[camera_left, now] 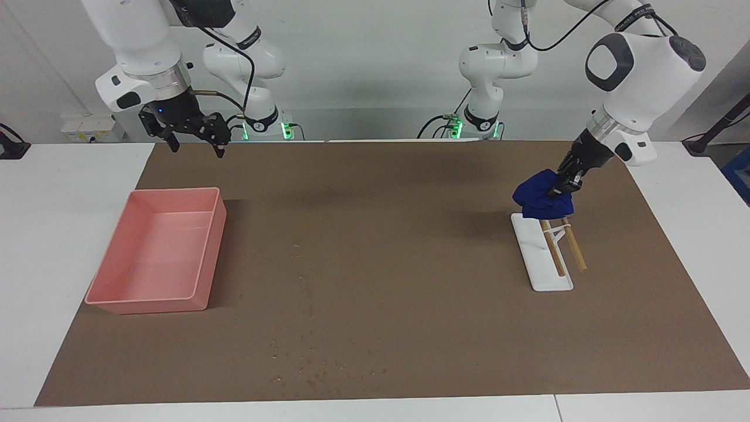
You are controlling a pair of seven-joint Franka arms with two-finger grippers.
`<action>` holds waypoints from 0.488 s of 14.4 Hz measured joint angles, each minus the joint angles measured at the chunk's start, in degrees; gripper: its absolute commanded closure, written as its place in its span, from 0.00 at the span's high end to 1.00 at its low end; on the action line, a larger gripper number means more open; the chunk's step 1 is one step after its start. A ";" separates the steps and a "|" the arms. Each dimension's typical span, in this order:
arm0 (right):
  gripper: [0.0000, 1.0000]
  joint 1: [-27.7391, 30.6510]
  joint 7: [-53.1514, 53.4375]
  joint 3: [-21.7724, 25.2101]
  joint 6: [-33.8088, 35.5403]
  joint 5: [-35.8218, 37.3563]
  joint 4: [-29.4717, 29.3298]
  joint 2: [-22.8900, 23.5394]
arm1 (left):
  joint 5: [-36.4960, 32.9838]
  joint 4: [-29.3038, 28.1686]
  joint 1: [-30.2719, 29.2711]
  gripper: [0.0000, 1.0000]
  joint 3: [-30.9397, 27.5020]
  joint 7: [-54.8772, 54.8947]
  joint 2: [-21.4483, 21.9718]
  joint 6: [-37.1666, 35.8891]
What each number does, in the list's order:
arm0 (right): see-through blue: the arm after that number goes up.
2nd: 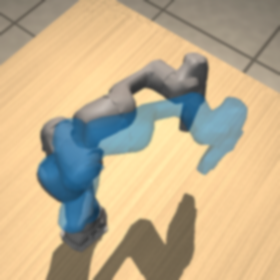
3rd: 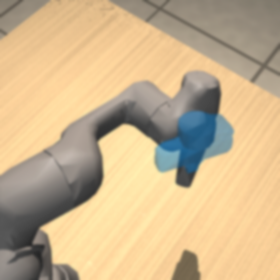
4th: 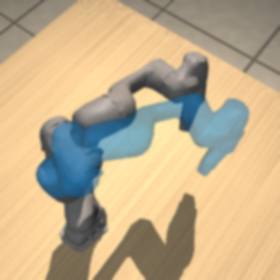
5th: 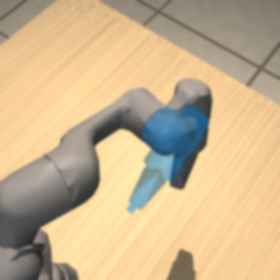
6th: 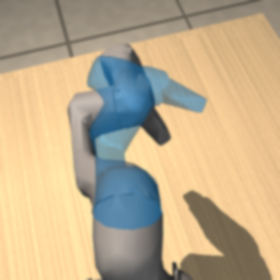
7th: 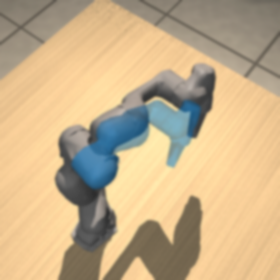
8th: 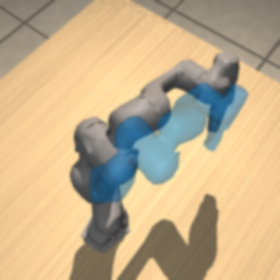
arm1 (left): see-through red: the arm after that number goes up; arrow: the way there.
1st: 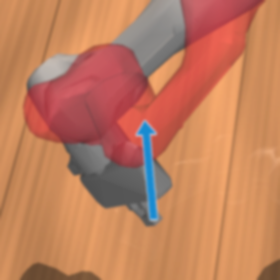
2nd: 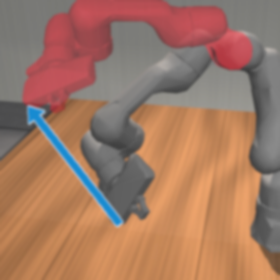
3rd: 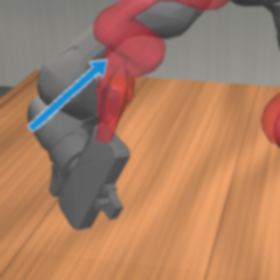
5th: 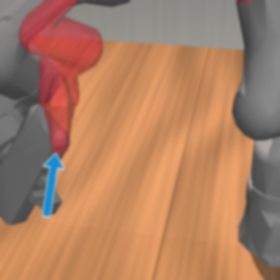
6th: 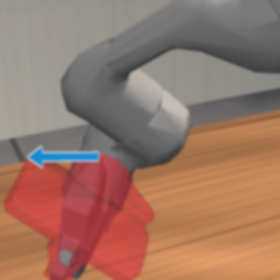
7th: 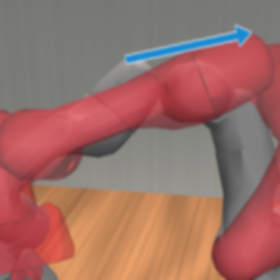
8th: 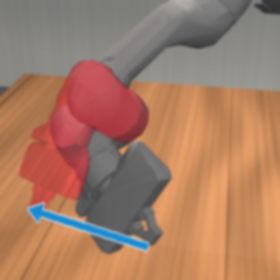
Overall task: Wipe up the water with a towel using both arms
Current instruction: 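Carry the blue towel with the left gripper toward the table center, then grasp the towel with the right gripper while the left gripper holds it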
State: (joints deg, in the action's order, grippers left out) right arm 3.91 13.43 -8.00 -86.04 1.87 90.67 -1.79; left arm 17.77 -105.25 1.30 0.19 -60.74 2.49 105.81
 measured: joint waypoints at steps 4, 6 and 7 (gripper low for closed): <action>0.98 -0.02 10.70 -0.07 -1.33 -7.55 0.00 0.00 | 4.51 2.83 1.68 0.00 8.17 -22.81 -0.04 3.43; 0.99 -0.83 19.73 -0.45 -2.41 -10.97 0.00 0.00 | 4.75 2.88 5.81 0.00 11.57 -33.53 -0.21 8.61; 0.99 -2.03 25.13 -0.63 -3.18 -12.77 0.00 0.00 | 4.77 2.85 9.25 0.00 12.16 -38.17 -0.40 11.66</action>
State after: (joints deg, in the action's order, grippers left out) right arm 1.88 38.56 -8.63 -89.22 -10.90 90.67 -1.79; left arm 22.55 -102.40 10.55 12.35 -98.91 2.09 117.47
